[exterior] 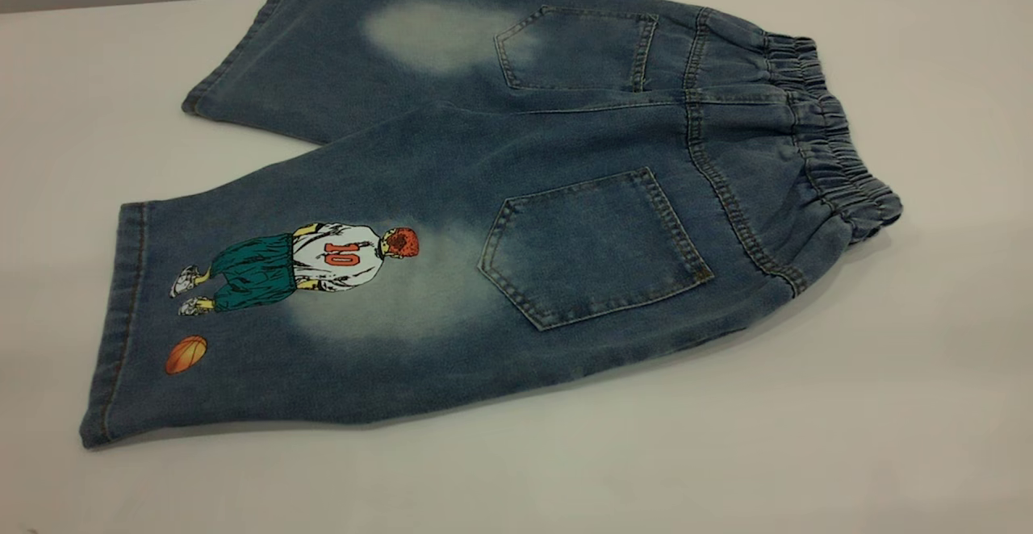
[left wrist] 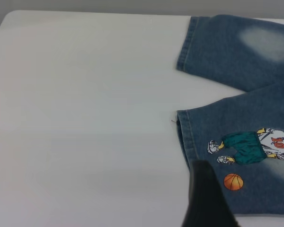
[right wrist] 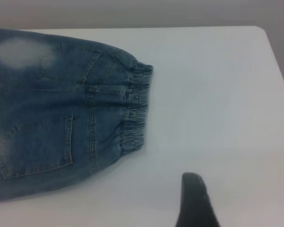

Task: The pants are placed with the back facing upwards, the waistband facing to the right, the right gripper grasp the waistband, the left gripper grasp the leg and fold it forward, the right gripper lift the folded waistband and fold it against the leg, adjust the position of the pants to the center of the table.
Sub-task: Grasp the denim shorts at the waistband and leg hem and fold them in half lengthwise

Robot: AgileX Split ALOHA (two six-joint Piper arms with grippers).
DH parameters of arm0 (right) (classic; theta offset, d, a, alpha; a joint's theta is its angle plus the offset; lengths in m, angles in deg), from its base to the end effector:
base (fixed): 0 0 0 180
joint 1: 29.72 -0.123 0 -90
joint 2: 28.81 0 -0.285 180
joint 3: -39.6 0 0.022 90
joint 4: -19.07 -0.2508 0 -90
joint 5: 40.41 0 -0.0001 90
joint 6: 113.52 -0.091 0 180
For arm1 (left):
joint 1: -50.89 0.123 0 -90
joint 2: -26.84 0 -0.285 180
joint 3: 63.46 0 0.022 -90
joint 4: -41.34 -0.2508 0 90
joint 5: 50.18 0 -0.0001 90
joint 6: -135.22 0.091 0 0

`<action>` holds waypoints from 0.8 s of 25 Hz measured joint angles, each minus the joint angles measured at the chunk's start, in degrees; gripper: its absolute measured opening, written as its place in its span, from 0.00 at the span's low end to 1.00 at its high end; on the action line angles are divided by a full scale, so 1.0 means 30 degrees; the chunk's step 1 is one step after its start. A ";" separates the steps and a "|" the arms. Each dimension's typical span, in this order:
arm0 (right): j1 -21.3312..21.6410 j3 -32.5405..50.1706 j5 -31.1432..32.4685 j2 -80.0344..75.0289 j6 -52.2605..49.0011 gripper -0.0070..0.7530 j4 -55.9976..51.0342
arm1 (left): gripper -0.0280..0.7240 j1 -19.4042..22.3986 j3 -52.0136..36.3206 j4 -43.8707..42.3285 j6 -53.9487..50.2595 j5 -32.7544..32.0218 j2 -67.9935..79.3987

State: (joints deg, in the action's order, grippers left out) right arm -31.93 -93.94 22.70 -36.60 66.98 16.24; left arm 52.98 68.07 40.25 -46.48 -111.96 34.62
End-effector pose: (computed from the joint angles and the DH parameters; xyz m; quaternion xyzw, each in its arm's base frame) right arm -0.0111 0.0036 0.2842 -0.0221 0.8537 0.0324 0.5192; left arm -0.0058 0.0013 0.2764 -0.0288 0.8568 0.0113 0.5148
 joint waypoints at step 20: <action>0.0000 0.0020 -0.0167 0.0000 -0.0009 0.51 -0.0249 | 0.55 0.0000 0.0000 0.0000 0.0000 0.0000 0.0000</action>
State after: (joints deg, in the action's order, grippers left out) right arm -31.93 -93.88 22.20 -36.60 66.96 15.50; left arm 52.98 68.07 40.25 -46.48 -111.96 34.62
